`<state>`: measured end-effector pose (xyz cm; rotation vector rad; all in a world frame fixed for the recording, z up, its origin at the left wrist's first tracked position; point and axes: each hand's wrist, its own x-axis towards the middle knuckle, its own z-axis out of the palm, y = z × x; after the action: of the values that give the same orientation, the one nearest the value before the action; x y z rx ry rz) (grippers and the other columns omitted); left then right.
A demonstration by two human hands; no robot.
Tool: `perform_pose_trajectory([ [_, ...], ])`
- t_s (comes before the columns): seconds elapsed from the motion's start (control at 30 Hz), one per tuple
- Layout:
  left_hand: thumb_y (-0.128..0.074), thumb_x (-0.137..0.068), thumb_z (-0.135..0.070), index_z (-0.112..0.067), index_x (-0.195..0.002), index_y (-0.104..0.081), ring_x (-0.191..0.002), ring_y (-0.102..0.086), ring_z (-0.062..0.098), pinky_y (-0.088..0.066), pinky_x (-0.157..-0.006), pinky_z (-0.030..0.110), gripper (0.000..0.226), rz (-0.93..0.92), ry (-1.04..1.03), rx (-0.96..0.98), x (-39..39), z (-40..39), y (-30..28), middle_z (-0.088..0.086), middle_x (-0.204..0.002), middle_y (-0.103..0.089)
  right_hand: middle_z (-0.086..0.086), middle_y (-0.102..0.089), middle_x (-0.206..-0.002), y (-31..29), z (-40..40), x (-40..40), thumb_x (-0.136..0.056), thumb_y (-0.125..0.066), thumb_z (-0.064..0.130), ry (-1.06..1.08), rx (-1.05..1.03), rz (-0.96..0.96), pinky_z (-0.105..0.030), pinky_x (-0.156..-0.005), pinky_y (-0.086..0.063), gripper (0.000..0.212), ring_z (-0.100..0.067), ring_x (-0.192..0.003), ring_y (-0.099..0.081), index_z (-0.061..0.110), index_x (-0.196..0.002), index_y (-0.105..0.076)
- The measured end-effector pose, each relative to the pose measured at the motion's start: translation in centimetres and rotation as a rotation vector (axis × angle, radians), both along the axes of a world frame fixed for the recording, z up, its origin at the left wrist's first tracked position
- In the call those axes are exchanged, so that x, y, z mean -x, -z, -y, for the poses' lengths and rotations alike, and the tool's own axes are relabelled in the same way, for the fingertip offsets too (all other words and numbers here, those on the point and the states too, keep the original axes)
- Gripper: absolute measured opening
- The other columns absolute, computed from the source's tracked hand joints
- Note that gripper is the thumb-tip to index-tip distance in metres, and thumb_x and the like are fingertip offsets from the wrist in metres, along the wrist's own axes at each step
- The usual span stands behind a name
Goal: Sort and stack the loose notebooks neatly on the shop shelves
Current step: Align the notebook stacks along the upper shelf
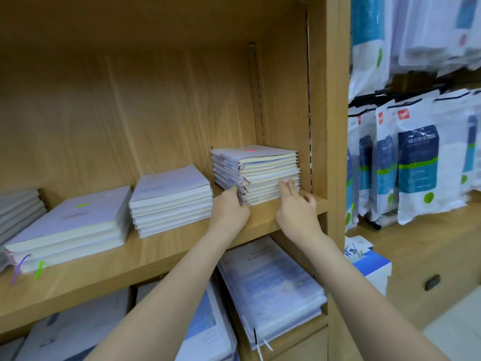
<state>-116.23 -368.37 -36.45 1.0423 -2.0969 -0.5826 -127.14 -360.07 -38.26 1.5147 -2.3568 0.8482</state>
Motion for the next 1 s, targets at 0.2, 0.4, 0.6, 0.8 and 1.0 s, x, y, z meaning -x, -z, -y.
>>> perform_pose_trajectory([
  [0.2,-0.048,-0.088,-0.005,-0.013,-0.133,-0.050,-0.111,-0.055,0.020,-0.040,-0.089,0.024,0.046,-0.009,0.096,-0.086,-0.6,-0.1,-0.2,0.006,-0.118,-0.062,-0.004,0.001,-0.159,-0.5,-0.2,-1.0,-0.090,-0.034,0.003,-0.023,-0.071,0.040,-0.049,-0.113,-0.009,0.076,-0.023,-0.135,-0.035,0.028,-0.150,0.005],
  [0.4,-0.059,-0.089,-0.026,-0.013,-0.141,-0.038,-0.125,-0.048,0.020,-0.041,-0.103,0.038,0.058,-0.227,0.099,-0.096,0.2,0.9,-0.4,0.005,-0.136,-0.052,-0.003,0.004,-0.159,-0.6,-0.2,-0.7,-0.090,-0.034,0.002,-0.029,-0.098,0.057,-0.051,-0.113,-0.007,0.077,-0.023,-0.140,-0.025,0.032,-0.150,0.005],
  [0.6,-0.055,-0.092,-0.016,-0.009,-0.134,-0.049,-0.115,-0.055,0.021,-0.044,-0.100,0.040,0.043,-0.356,0.068,-0.032,1.0,1.8,-0.8,0.006,-0.124,-0.061,-0.005,0.017,-0.157,-0.2,0.1,-0.4,-0.091,-0.035,0.004,0.006,-0.076,0.015,-0.048,-0.113,-0.008,0.075,-0.031,-0.142,-0.012,0.034,-0.150,0.001],
  [0.8,-0.061,-0.088,-0.012,-0.007,-0.130,-0.054,-0.112,-0.059,0.018,-0.045,-0.100,0.035,0.043,-0.462,0.021,-0.034,1.3,2.4,-0.7,0.006,-0.120,-0.064,0.000,0.012,-0.158,-0.4,0.4,0.1,-0.092,-0.035,0.005,-0.053,-0.103,0.019,-0.050,-0.111,-0.010,0.074,-0.022,-0.135,-0.030,0.034,-0.149,0.002],
  [1.0,-0.063,-0.087,-0.013,-0.005,-0.130,-0.053,-0.112,-0.059,0.018,-0.046,-0.099,0.035,0.044,-0.463,0.038,-0.021,1.2,2.2,-0.6,0.006,-0.120,-0.063,0.000,0.011,-0.158,-0.3,0.6,0.2,-0.092,-0.035,0.007,-0.033,-0.086,0.012,-0.050,-0.111,-0.011,0.073,-0.025,-0.134,-0.029,0.036,-0.149,0.001],
])
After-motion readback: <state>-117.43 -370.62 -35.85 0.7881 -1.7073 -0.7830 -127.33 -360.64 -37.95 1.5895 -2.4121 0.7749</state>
